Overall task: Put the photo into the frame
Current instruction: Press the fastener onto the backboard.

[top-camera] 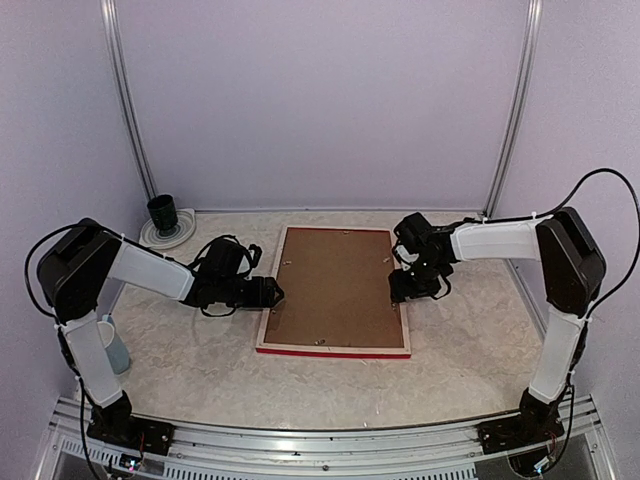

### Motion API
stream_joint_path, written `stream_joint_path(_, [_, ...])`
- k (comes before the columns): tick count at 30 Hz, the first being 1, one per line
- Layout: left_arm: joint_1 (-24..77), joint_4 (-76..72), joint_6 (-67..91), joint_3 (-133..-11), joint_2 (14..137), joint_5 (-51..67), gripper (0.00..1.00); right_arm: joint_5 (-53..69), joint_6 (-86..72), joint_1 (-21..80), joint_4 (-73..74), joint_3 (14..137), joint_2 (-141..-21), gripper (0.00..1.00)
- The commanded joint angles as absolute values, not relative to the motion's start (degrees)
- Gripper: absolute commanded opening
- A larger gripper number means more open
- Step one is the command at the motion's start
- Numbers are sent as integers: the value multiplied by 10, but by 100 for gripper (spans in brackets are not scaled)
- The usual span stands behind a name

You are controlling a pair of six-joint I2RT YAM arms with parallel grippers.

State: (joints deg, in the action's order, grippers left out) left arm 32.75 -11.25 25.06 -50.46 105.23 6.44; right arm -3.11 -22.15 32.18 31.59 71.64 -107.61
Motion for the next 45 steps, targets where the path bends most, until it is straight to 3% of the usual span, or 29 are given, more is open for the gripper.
stream_joint_path(1, [321, -124, 250, -498, 1064, 85, 80, -42, -227, 331, 331, 734, -1088, 59])
stream_joint_path(14, [315, -130, 254, -497, 1075, 102, 76, -40, -226, 338, 337, 750, -1112, 58])
stream_joint_path(45, [299, -137, 267, -491, 1085, 118, 73, -58, -181, 339, 381, 746, -1132, 43])
